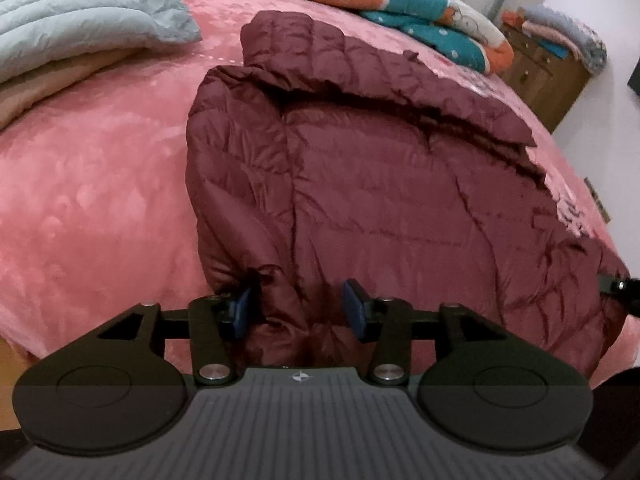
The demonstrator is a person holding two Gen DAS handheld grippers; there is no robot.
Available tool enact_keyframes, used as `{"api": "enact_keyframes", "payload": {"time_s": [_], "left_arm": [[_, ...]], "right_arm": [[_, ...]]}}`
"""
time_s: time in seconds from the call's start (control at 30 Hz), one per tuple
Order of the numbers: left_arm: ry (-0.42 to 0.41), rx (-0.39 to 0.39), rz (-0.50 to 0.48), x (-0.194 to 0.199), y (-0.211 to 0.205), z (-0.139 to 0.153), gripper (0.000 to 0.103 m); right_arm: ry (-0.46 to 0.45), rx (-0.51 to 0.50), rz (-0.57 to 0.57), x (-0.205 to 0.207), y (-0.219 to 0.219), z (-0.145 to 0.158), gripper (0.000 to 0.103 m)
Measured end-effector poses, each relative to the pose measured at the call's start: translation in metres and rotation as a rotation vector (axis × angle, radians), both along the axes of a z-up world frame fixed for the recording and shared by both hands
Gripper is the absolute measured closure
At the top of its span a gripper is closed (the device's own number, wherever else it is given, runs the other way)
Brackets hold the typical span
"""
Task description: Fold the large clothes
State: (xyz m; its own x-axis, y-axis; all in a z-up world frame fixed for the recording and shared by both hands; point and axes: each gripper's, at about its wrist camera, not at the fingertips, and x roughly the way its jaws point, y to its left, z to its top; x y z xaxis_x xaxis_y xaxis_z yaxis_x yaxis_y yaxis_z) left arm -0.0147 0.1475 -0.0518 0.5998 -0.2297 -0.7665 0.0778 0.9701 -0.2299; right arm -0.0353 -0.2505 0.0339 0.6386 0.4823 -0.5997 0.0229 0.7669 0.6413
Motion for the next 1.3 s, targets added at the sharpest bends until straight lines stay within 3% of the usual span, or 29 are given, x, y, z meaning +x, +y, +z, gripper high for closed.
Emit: {"api": "enact_keyframes", "payload": {"time_s": [0.03,0.27,0.4,0.63,1.1,1.3], "left_arm": [[0.003,0.001,0.002,0.0,0.001,-0.001,0.051],[0.006,-0.014,0.013,-0.003,0.01,0.002,0.086],[-0.009,-0.035,0.026,-0.005,0.012,0.005,0.097],[-0.043,-0.122,0.05,-0.011,0.016,0.016,0.101],[-0.095,-0.314,0.052,-0.036,0.033,0.043,0.103],[-0.089,-0.372,0.04,-0.041,0.035,0.048,0.103]], "right_arm": [[0.007,-0.004,0.002,0.0,0.0,-0.001,0.092],[0.05,-0.037,0.036,0.002,0.008,-0.005,0.085],[0.051,-0.053,0.042,0.001,0.012,-0.005,0.085],[0.006,-0.051,0.029,-0.006,0.013,0.001,0.096],[-0.063,0.115,-0.031,-0.043,0.003,0.026,0.098],[-0.068,0.138,-0.045,-0.055,0.002,0.033,0.099]]}}
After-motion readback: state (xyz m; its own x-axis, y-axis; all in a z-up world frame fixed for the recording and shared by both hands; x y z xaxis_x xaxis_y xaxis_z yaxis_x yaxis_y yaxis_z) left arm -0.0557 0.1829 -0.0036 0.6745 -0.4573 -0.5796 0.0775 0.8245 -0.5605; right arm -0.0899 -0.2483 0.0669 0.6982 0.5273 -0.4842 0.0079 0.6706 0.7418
